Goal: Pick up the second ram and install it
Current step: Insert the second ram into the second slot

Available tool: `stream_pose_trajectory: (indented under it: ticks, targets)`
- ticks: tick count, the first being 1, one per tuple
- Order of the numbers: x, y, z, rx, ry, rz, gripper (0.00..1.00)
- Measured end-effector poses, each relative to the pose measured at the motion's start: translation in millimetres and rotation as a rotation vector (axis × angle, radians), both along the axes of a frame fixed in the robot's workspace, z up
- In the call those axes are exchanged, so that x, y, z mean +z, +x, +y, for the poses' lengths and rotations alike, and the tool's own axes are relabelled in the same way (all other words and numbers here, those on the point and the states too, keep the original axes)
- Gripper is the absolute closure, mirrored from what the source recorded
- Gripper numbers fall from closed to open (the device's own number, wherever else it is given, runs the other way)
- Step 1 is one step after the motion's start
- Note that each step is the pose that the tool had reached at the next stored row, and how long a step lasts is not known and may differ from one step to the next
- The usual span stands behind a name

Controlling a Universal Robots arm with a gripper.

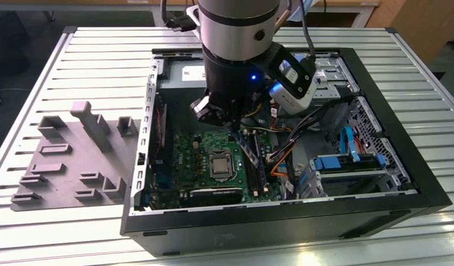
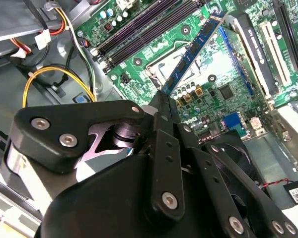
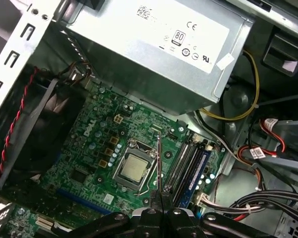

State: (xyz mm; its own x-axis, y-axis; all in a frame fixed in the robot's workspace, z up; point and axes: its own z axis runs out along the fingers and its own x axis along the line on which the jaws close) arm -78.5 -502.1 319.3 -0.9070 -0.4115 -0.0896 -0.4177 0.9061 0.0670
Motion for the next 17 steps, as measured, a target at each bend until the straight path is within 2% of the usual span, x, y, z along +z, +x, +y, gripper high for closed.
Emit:
stream_pose_trajectory:
  ticks: [17]
  targets:
    - [-0.1, 0.0, 0.0, -0.116, -0.0002, 0.0, 0.89]
